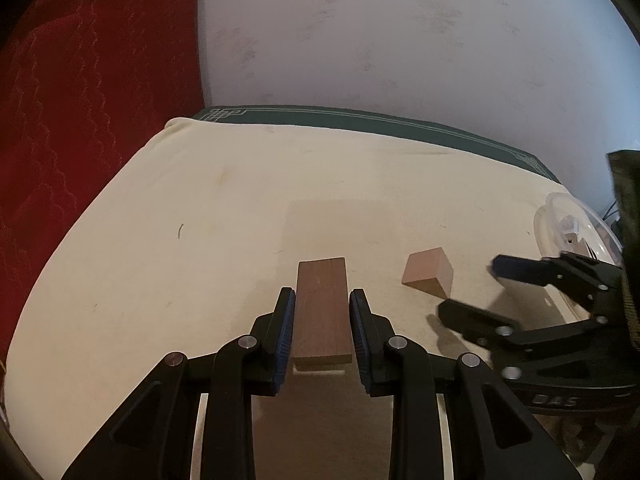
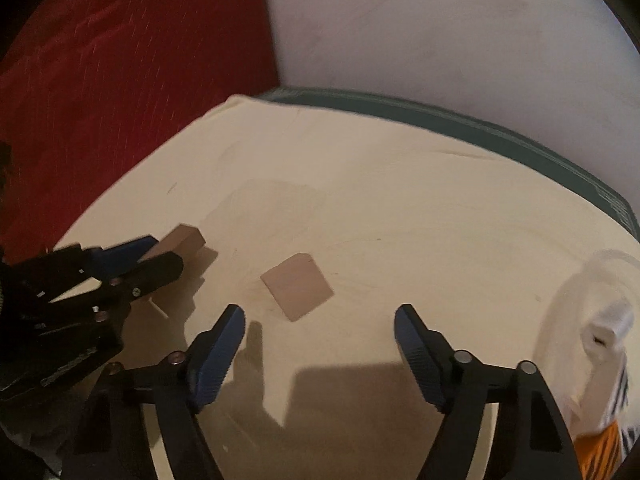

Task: Organize rigid objects
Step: 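Grasp the small tan wooden cube with the right tool while the left tool holds the flat block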

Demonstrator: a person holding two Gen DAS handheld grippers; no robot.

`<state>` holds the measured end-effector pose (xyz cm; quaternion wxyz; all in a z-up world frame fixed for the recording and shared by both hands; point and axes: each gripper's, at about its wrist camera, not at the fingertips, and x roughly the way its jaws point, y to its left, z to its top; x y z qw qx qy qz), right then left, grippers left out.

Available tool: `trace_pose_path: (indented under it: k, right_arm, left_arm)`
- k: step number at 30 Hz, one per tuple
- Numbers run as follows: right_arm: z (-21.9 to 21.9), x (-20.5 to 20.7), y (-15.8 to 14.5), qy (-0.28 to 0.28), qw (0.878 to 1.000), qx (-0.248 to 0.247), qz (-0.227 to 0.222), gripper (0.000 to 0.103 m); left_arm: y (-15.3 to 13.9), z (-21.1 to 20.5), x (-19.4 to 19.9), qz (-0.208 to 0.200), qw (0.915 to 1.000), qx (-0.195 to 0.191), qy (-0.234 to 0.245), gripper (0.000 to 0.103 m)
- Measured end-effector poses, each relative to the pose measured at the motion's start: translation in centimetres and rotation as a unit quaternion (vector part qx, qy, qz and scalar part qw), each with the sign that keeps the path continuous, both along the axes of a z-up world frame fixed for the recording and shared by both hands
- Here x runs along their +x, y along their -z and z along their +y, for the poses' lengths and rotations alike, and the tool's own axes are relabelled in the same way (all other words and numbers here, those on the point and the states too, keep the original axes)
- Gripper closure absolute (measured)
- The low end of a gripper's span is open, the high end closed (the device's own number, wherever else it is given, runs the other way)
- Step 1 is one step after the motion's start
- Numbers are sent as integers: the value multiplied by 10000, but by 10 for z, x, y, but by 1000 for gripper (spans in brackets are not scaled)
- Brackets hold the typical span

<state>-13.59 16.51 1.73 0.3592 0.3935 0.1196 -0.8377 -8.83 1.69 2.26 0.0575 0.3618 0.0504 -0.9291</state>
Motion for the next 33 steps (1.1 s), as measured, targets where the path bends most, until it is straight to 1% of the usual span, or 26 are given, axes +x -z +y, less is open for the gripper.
trace_pose_path:
  k: [1,4,6,10,13,17,21,22,25,33]
  right_arm:
    - [-4,-1,1,-86,9999,79,-13,25]
    - [-15,-5,1,-258,9991,308,129,30]
    - [-19,-9,1,-315,9986,385,171,36]
    - [-23,-17,1,-334,9985,404,169,42]
    - [-20,-16,-1,-379,9985,367,139,49]
    - [-21,-11,-1,-461,9980,395,186,63]
    - [-18,-8,-1,-413,9983,370,197,65]
    - [-24,-10,1,-385,9986,335,170,65]
    - [-21,-11,2,-248,9996,159,45,65]
    - [-6,4,1,92,9999,-124,-56,66]
  left_arm:
    - [0,0,0,2,10000,-2,-12,75]
    - [-1,2,0,4,10000,-8,-34,75]
    - [-1,2,0,-3,10000,-12,-48,75]
    - [1,1,0,-19,10000,23,-74,75]
    - [1,-2,-1,-58,9999,60,-84,75]
    - [2,-1,-1,-73,9999,64,-73,75]
    - [1,-3,0,-59,9999,74,-61,75]
    - [1,-3,0,-61,9999,75,-70,75]
    - [0,-4,1,-53,9999,96,-73,75]
    - [-2,-1,5,27,9999,114,-56,75]
